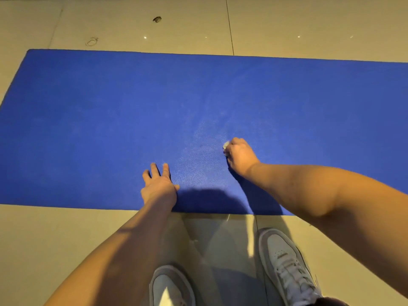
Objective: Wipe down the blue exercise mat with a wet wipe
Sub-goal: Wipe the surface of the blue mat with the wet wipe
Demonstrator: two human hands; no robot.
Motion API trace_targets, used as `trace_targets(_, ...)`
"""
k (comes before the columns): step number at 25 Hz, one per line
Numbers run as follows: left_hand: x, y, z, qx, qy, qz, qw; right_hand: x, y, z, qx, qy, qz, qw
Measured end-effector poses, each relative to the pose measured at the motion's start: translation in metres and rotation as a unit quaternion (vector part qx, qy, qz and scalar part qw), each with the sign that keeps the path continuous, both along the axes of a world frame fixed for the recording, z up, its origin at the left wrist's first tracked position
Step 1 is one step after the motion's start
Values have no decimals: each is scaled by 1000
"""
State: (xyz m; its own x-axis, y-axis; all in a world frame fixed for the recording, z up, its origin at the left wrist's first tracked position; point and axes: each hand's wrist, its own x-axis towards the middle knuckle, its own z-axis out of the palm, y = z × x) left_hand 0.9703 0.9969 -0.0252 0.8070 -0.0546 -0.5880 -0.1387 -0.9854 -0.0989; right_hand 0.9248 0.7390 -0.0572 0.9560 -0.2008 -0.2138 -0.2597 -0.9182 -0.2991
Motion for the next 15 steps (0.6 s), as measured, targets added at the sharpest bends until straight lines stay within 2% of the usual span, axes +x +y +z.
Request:
trace_targets(2, -1, 1, 1, 4, -3, -8, 1000, -9, -11, -1, -9, 2, -55, 998)
trace_targets(5, -2, 4, 2, 2, -7, -21, 1000, 6, 22, 0, 22, 1, -108, 994)
trace_targets(10, -6, 21, 6, -33, -5, -25, 999, 33, 126, 13, 117, 25, 59, 991)
trace_targets(12, -8, 27, 7, -27, -7, -12, 1000, 35, 135, 12, 108, 35, 80, 990)
trace_targets(15, -11, 29, 9, -15, -1, -2, 1000, 19, 102, 11, 96, 24, 73, 992)
